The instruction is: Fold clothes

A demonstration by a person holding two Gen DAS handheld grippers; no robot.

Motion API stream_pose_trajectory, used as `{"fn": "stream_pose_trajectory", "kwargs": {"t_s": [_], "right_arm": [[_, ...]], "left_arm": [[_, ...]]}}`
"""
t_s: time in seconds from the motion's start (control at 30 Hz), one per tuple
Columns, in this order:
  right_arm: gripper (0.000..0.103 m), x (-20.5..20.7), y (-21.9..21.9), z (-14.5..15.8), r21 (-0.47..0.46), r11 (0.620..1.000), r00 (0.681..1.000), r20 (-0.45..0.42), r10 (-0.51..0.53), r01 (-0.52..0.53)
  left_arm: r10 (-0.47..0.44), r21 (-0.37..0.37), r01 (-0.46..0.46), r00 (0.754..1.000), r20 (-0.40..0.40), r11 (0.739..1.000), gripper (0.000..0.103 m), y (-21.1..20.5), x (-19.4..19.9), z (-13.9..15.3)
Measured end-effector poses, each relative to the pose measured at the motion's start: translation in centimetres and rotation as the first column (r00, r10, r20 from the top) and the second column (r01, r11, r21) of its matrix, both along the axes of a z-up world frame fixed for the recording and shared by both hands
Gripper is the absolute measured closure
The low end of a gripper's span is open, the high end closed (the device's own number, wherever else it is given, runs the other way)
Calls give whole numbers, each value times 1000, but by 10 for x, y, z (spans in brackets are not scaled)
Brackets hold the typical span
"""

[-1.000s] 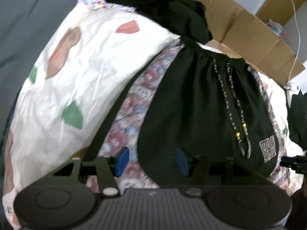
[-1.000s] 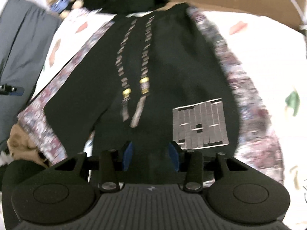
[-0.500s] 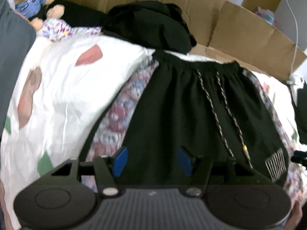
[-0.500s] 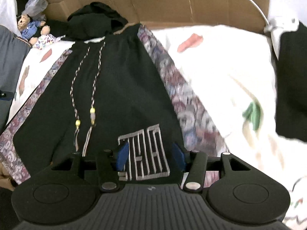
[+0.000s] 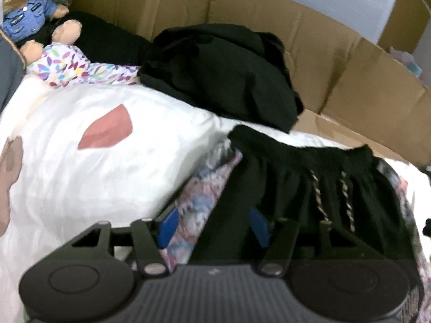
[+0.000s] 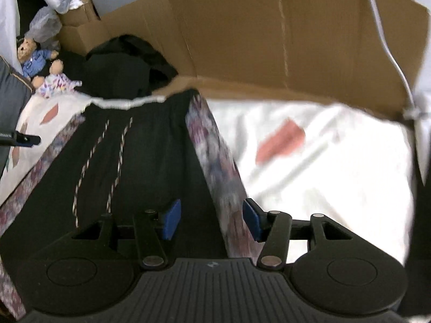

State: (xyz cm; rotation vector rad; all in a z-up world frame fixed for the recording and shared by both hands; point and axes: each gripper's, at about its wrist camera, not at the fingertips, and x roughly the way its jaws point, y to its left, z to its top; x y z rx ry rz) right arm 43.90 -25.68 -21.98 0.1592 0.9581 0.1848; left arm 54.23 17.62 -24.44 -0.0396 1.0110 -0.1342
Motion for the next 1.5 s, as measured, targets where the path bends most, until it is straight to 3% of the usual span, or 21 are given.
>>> {"fn": "stream_pose_trajectory", "kwargs": {"t_s": [0.2, 0.5, 0.67, 0.7, 0.77, 0.83, 0.9, 1.03, 1.33, 1.5], "right_arm": [[47, 43, 10, -6, 30, 1000, 1000, 13, -4, 3], [47, 86, 22, -18, -16, 1000, 1000, -3, -8, 8], [47, 107, 25, -29, -57, 998, 1000, -15, 16, -17], [48, 112, 27, -34, -68, 997, 999, -26, 31, -33], [54, 118, 30, -41, -91, 994, 998, -39, 51, -55], [91, 121, 30, -47, -101, 992, 997, -43, 67, -71], [94, 121, 32, -51, -116, 989, 995, -34, 91, -94], [96, 122, 32, -46, -163, 981, 995, 0, 102, -100], [96, 121, 34, -28, -262, 963, 988, 122, 99, -65], [96, 122, 34, -20, -300, 954, 978, 194, 77, -15]], "left_arm": [[26, -56, -24, 999, 34, 998, 40, 8, 25, -13], [-51, -13, 52, 997, 50, 999, 38, -4, 43, -35], [-97, 0, 97, 995, 15, 995, 41, -10, 54, -52], [-102, 7, 102, 995, 12, 995, 43, -11, 55, -55], [-109, 26, 109, 994, 12, 994, 59, -14, 58, -61], [-138, 18, 138, 990, 6, 990, 87, -17, 62, -63], [-164, 52, 163, 986, 15, 985, 94, -22, 65, -61], [-148, 62, 141, 982, 117, 988, 96, -20, 64, -46], [-134, 56, 126, 975, 177, 990, 96, -14, 68, -43], [-136, 34, 132, 954, 266, 991, 96, -15, 68, -38]]}}
